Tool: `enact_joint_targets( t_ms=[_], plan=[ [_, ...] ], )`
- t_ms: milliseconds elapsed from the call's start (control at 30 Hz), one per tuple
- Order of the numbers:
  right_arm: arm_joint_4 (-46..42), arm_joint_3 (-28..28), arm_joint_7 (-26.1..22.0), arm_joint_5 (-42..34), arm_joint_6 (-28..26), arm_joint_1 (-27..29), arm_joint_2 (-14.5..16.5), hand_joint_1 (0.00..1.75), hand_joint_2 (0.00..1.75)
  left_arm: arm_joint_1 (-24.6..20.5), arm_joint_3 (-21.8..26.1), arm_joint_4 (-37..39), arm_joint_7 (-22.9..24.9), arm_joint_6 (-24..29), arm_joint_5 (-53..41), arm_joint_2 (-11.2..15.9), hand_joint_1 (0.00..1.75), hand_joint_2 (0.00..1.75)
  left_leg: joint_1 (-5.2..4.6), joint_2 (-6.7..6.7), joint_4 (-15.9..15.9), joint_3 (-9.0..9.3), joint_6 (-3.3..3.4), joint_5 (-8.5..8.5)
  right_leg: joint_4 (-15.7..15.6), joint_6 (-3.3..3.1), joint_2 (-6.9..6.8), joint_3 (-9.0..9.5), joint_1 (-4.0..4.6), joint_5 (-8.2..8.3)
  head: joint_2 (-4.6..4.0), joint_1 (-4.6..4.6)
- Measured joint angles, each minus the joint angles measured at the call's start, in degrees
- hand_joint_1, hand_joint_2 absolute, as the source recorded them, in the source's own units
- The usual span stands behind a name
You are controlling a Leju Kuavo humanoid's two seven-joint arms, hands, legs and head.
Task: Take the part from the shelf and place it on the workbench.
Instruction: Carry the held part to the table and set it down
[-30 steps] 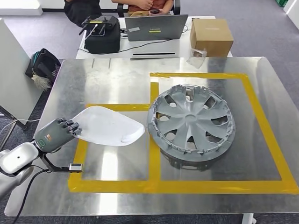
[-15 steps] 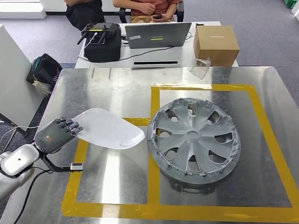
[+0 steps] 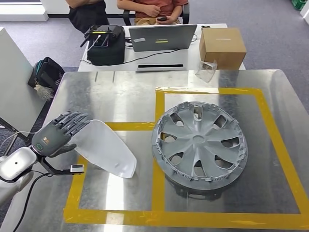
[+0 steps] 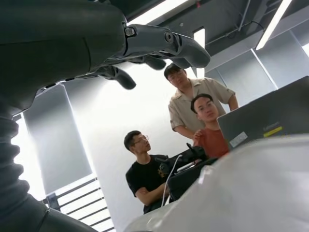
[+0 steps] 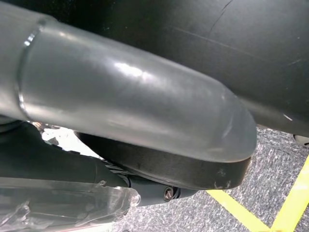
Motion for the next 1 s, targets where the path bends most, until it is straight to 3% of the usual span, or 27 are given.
enact_joint_targets(
  t_ms=[333,467,533,600,633,667,700,800,867,933,1000],
  plan=[
    [0.0,0.0,0.0,0.1,0.0,0.0,0.0,0.0,0.0,2.3,2.4,0.0,0.0,1.2,0.0,0.2,0.0,0.0,-0.13,-0.01,0.0,0.13,0.01,0.0,-0.2,0.14,-0.04,0.22,-0.16,0.11,0.0,0.0],
    [0.0,0.0,0.0,0.2,-0.1,0.0,0.0,0.0,0.0,2.9,3.3,0.0,0.0,1.3,0.0,0.1,0.0,0.0,0.01,0.13,-1.1,0.86,1.35,0.71,-0.9,1.17,-0.05,0.55,-0.26,0.32,0.0,0.0],
    [0.0,0.0,0.0,0.2,-0.2,0.0,0.0,0.0,0.0,3.0,3.7,0.0,0.0,1.3,0.0,0.0,0.0,0.0,0.53,0.36,-2.5,1.58,1.68,1.48,2.1,1.6,-0.18,-0.76,-0.12,-1.77,0.0,0.23],
    [0.0,0.0,0.0,0.2,-0.3,-0.1,0.0,0.0,0.0,3.3,4.0,0.0,0.0,1.2,0.0,-0.2,0.0,0.0,0.79,0.53,-2.7,1.65,1.64,1.59,9.5,2.12,-0.31,-3.99,-0.41,-5.42,0.0,0.39],
    [0.0,0.0,-0.3,0.3,-0.4,-0.2,0.0,0.0,0.0,3.4,4.0,0.0,0.0,1.2,0.0,-0.3,0.0,0.0,0.92,0.6,-2.7,1.61,1.49,1.6,12.9,2.41,-0.35,-5.45,-0.57,-6.66,0.0,0.37],
    [0.0,0.0,-0.5,0.3,-0.4,-0.3,-0.1,0.0,0.0,3.6,4.0,0.0,0.0,1.1,0.0,-0.5,0.0,0.0,1.12,0.65,-2.6,1.58,1.26,1.6,14.5,2.72,-0.37,-6.08,-0.73,-6.87,0.0,0.37],
    [0.0,0.0,-0.7,0.3,-0.4,-0.3,-0.1,0.0,0.0,3.7,4.0,0.0,0.0,1.1,0.0,-0.5,0.0,0.0,1.4,0.65,-2.4,1.53,0.92,1.55,13.9,3.09,-0.39,-5.6,-0.94,-5.92,0.0,0.37],
    [0.0,0.0,0.0,0.3,-0.4,-0.1,-0.2,0.0,0.0,3.7,4.2,0.0,0.0,1.1,0.0,-0.5,0.0,0.0,2.3,0.42,-0.8,0.93,-0.69,0.95,3.6,4.61,-0.18,-0.24,-1.96,-1.24,0.0,0.54],
    [0.0,0.0,0.8,0.4,-0.4,-0.1,-0.1,0.0,0.0,3.7,4.4,0.0,0.0,1.1,0.0,-0.3,0.0,0.0,2.32,0.26,0.4,0.08,-1.58,0.87,1.0,4.11,0.33,0.89,-2.1,-0.85,0.0,0.63],
    [-0.1,0.0,0.9,0.4,-0.4,-0.1,0.0,0.0,0.0,3.7,4.6,0.0,0.0,1.1,0.0,-0.2,0.0,0.0,2.26,0.19,0.6,-0.5,-2.01,1.32,1.6,2.67,0.56,0.18,-1.95,-0.58,0.0,0.43],
    [-0.1,0.0,0.9,0.4,-0.4,-0.2,0.0,0.0,0.0,3.8,4.7,0.0,0.0,1.1,0.0,-0.1,0.0,0.0,2.36,0.39,1.7,-1.2,-2.25,0.19,1.9,1.71,0.45,-0.45,-1.93,-0.09,0.0,0.23]
  ],
)
